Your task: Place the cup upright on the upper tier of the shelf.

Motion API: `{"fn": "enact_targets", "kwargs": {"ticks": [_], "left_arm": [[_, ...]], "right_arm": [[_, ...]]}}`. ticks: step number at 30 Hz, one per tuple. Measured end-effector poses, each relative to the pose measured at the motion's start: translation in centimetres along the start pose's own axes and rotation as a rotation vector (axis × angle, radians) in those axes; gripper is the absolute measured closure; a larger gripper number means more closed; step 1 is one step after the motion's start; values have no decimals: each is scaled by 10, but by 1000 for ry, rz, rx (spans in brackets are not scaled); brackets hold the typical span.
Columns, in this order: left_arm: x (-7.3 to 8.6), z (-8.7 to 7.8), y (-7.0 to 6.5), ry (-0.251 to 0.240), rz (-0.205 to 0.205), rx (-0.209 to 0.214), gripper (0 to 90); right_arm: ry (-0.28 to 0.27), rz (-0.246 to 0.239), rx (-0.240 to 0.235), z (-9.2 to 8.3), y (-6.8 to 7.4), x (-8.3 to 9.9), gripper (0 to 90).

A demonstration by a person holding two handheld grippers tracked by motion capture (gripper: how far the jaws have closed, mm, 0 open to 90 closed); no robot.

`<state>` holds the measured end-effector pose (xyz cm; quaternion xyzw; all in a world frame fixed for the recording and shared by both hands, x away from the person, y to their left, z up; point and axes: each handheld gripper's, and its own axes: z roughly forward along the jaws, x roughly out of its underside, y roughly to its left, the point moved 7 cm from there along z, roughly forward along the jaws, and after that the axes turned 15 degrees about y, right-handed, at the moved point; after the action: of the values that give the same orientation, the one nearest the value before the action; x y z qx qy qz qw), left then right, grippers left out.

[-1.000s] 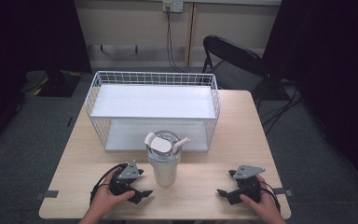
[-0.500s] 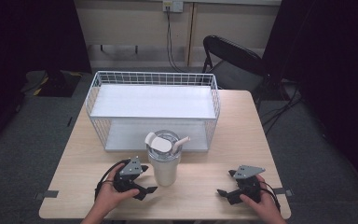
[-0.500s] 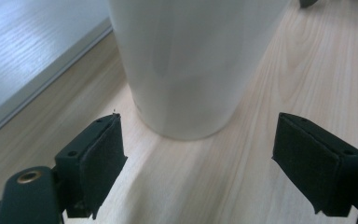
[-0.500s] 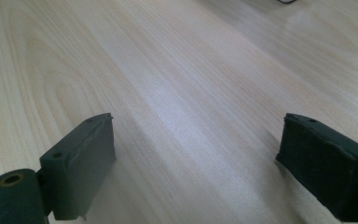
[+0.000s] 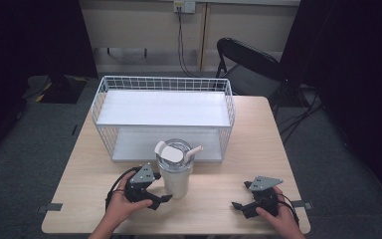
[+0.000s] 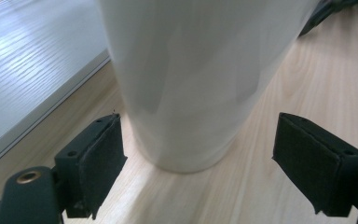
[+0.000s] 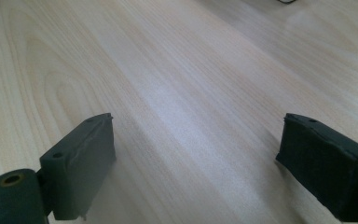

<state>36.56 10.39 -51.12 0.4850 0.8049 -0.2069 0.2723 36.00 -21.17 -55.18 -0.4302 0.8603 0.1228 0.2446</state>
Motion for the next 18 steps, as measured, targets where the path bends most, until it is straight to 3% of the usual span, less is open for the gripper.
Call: {"fn": "enact_targets", "kwargs": {"ticks": [18], "left_arm": [[-16, -3, 3, -69, -31, 8, 157]], "right_arm": [[0, 0, 0, 0, 0, 0, 99]]}}
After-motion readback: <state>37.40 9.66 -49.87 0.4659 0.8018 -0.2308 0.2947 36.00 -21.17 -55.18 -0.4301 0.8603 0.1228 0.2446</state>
